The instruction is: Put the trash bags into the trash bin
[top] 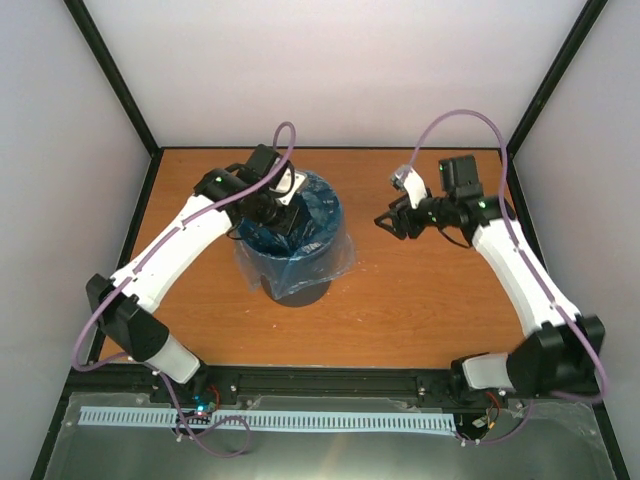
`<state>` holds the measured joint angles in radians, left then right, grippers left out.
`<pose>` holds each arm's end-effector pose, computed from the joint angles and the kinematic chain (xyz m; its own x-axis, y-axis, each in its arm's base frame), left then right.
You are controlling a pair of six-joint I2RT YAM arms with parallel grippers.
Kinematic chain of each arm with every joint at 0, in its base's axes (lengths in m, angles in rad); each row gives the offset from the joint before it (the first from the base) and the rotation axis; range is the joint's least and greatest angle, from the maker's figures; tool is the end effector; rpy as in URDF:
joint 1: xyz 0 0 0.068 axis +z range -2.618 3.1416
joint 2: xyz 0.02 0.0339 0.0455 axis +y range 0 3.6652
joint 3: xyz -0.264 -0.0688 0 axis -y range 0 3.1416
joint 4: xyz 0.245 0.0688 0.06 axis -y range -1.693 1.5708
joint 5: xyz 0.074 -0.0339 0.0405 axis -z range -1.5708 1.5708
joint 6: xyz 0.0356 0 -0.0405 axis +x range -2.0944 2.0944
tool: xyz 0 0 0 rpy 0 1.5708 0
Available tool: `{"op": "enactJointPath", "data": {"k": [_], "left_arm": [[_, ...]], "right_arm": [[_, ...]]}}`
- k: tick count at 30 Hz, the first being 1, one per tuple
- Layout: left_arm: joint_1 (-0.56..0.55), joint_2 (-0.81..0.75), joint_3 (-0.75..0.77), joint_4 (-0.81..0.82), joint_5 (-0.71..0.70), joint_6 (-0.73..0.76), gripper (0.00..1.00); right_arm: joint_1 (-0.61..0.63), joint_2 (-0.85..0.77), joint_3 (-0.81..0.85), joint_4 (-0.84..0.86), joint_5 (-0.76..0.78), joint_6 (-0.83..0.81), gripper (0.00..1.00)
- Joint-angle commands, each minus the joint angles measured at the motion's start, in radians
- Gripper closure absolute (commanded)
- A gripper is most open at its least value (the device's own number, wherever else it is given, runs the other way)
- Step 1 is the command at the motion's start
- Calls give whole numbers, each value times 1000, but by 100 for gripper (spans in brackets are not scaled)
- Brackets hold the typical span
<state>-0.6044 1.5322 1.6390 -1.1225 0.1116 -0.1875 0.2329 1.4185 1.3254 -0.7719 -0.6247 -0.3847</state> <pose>0.2484 -0.1764 0.3701 -0.8013 0.3283 -0.5001 0.4719 0.8606 -0.1912 0.2834 0.0886 0.3331 -0.4776 -0.4262 -0.7683 -0.7936 0.5845 0.1692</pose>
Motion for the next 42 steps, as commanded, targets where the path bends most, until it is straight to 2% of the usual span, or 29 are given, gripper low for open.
{"op": "enactJointPath", "data": {"k": [1,3,9,18,22,34,42], "left_arm": [[-4,54,40,-14,-17,18,88],[-6,71,49,-23,-11,17,93],[-8,52,-2,-34,-27,8,97],[-8,66,-114,-11,-26,12,99],[-7,67,-165,10,27,31,99],[-52,228,-210,97,94,49,99],[-72,273,-274,146,118,50,99]], "right_arm": [[12,-169,-150,104,-94,119,37],[12,-187,-189,125,-119,135,37],[12,-181,-213,131,-116,105,38],[12,-195,-223,133,-129,102,37],[12,-205,-232,142,-119,104,37],[12,-220,-249,154,-118,98,36],[11,-211,-255,155,-125,88,35]]}}
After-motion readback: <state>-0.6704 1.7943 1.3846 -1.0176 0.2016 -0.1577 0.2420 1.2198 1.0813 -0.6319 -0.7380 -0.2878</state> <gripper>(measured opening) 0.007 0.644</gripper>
